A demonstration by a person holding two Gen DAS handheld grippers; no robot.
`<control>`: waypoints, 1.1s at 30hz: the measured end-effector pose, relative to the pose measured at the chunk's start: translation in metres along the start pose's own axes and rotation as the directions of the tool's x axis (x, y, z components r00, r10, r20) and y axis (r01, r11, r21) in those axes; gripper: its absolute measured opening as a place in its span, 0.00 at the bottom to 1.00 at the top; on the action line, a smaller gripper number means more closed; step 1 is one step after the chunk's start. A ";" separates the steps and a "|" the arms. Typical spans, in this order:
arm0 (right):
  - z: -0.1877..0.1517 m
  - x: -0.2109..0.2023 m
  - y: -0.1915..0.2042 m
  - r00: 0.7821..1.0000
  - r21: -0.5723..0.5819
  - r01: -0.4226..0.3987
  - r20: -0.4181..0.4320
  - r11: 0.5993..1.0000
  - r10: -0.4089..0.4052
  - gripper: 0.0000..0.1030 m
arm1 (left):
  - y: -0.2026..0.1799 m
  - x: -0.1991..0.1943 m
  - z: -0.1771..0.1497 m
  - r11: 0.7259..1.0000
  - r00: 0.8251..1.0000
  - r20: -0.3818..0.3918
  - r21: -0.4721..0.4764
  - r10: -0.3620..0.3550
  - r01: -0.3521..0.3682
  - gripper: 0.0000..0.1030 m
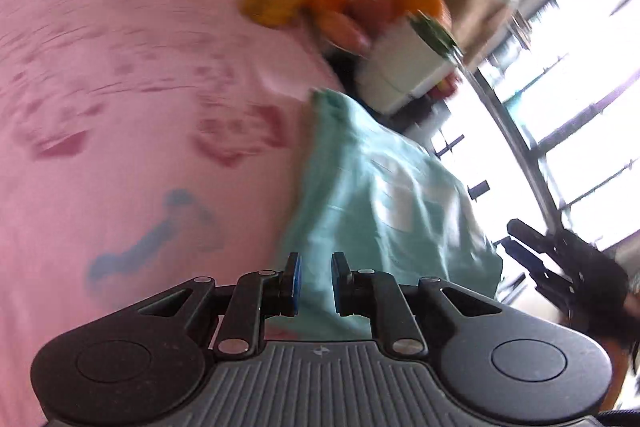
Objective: Fold clothes
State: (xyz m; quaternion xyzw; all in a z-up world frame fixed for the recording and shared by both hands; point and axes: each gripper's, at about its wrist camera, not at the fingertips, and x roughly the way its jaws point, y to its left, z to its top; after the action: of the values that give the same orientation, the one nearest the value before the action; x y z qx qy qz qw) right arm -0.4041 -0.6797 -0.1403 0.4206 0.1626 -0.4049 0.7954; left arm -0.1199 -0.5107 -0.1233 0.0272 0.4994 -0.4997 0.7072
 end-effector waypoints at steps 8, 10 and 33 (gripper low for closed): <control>0.003 0.031 0.018 0.995 -0.094 0.032 -0.088 0.995 -0.040 0.38 | -0.028 0.027 0.000 0.985 0.999 -0.025 0.171 0.021 -0.016 0.11; 0.006 0.038 0.020 0.995 -0.101 0.033 -0.089 0.994 -0.042 0.42 | -0.028 0.024 0.002 0.985 1.000 -0.017 0.172 0.014 -0.011 0.13; 0.065 0.119 0.052 0.996 -0.201 -0.089 -0.012 0.976 0.088 0.05 | -0.048 0.076 0.055 0.965 0.995 0.076 0.249 0.064 -0.081 0.19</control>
State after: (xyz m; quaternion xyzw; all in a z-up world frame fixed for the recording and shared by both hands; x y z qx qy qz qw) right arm -0.2954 -0.7755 -0.1454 0.3453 0.1851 -0.3499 0.8509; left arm -0.1171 -0.6162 -0.1297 0.1183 0.4067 -0.5334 0.7322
